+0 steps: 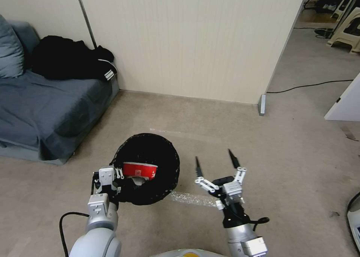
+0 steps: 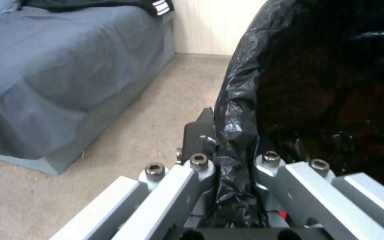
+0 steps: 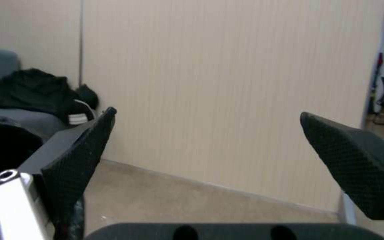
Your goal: Pick up the trash bin, then pick up the garbage from the floor and place it into the trash bin.
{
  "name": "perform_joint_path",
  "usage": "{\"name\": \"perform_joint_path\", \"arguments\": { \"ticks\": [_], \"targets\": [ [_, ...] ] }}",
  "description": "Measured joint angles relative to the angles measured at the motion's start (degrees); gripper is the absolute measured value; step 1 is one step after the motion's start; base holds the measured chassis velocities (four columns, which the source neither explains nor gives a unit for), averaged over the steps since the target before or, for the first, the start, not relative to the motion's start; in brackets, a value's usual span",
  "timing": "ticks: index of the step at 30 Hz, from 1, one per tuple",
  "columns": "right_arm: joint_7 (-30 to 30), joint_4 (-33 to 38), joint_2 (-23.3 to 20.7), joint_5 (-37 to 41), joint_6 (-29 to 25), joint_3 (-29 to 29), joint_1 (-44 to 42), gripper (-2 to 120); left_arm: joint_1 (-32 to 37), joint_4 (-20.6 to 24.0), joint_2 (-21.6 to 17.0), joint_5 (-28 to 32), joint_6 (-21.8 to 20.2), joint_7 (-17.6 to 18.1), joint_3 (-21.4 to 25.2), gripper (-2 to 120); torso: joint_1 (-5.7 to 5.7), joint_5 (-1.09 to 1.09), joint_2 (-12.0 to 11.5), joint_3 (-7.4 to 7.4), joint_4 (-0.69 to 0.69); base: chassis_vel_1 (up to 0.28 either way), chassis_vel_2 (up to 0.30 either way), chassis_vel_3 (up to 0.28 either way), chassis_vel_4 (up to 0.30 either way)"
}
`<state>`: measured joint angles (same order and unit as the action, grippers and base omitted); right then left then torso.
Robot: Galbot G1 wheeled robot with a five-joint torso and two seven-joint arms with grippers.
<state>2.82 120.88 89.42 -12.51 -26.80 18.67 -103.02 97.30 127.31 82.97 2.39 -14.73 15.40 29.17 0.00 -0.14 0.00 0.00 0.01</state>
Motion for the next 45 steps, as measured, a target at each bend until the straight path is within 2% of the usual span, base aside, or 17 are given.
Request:
{"name": "perform_joint_path", "arguments": {
  "ticks": [2,3,5,6,7,10,23,39,45],
  "targets": [
    [-0.02,-0.78,0.22,1.19,-0.78,1.29,-0.03,100,0.02,-0.08,-0.19,0.36,0.00,-0.05,-0.01,3,-0.01,0.03,0.00,0.00,-0.01,0.000,0.000,0.000,0.000],
    [-0.15,-1.14,0.24,2.18,-1.14,2.09,0.05,100,0.25,-0.08,-0.31,0.54,0.00,-0.05,-0.01,3,0.00,0.13,0.00,0.00,-0.01,0.000,0.000,0.000,0.000],
    [-0.24,-1.25,0.25,2.64,-1.20,2.41,0.13,100,0.41,-0.08,-0.36,0.66,0.00,-0.05,-0.01,3,0.00,0.17,0.00,0.00,-0.02,0.000,0.000,0.000,0.000],
    [-0.34,-1.35,0.23,3.41,-1.22,2.87,0.31,100,0.69,-0.08,-0.46,0.86,0.00,-0.05,-0.02,3,0.00,0.28,0.00,0.00,-0.02,0.000,0.000,0.000,0.000],
    [-0.44,-1.18,0.18,4.14,-1.22,3.21,0.53,100,0.93,-0.07,-0.53,1.00,0.00,-0.05,-0.02,3,0.00,0.29,0.00,0.00,-0.02,0.000,0.000,0.000,0.000],
    [-0.54,-0.54,-0.24,5.23,-1.10,3.88,1.06,100,1.19,0.01,-0.61,1.17,0.00,-0.05,-0.04,3,0.00,0.20,0.00,0.00,-0.02,0.000,0.000,0.000,0.000],
    [-2.16,0.17,-4.36,9.96,0.72,6.16,3.77,100,2.04,0.96,-1.06,1.14,-0.69,0.01,0.18,3,0.00,0.15,0.00,0.00,-0.01,0.041,0.050,0.051,0.050],
    [-2.50,0.23,-6.06,12.72,1.71,6.01,5.56,100,3.79,1.30,-0.50,0.87,-0.93,0.08,0.72,3,0.00,0.14,0.00,0.00,-0.01,0.114,0.112,0.114,0.101],
    [-2.41,-0.25,-5.97,11.38,0.94,5.66,6.24,100,4.81,1.48,-0.16,0.77,-0.52,0.05,0.72,3,0.00,0.14,0.00,0.00,-0.02,0.120,0.128,0.126,0.121]
  ]
}}
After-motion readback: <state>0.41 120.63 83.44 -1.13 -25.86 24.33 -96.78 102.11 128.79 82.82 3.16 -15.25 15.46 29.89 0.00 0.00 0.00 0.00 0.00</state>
